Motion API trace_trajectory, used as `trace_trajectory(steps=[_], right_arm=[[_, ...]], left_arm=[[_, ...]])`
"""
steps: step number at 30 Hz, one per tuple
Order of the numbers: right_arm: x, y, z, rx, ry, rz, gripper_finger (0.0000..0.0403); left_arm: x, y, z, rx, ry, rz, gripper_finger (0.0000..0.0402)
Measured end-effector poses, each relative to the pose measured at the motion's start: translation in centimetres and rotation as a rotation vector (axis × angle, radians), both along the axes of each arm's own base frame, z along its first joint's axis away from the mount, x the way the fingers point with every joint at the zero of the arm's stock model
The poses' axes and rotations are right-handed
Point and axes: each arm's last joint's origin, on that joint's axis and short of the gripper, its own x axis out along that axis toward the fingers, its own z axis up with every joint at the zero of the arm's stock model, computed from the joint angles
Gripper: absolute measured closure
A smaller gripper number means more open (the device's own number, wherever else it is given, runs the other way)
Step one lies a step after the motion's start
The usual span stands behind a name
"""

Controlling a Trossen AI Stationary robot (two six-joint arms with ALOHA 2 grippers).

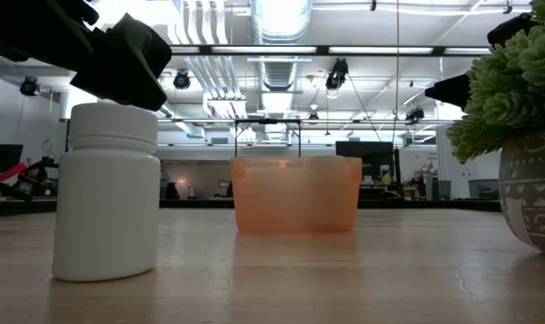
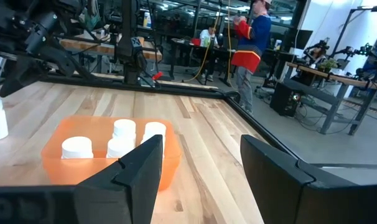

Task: Pick and place pill bottles into a basket
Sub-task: Put the white pill bottle into the orange bin

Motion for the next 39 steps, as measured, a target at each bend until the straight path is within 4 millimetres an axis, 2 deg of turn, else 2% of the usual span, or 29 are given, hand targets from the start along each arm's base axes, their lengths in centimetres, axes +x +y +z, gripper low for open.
trace_trajectory(steps=[21,24,32,39], right_arm=[[0.0,0.0,0.0,-0.001,0.001,0.000,0.0197],[0.0,0.0,0.0,-0.001,0.001,0.000,0.0197],[0.0,0.0,0.0,0.001,0.000,0.000,0.0197],[0.0,0.0,0.0,-0.001,0.001,0.000,0.0197]], left_arm=[[0.1,0.1,0.0,0.003,-0.007,0.012,0.0178],[0.1,0.1,0.0,0.001,-0.006,0.010,0.0165],[0.1,0.0,0.1,-0.021,-0.007,-0.014,0.0095],[0.7,-0.6,-1.9,-0.009,0.020,-0.025,0.0086]])
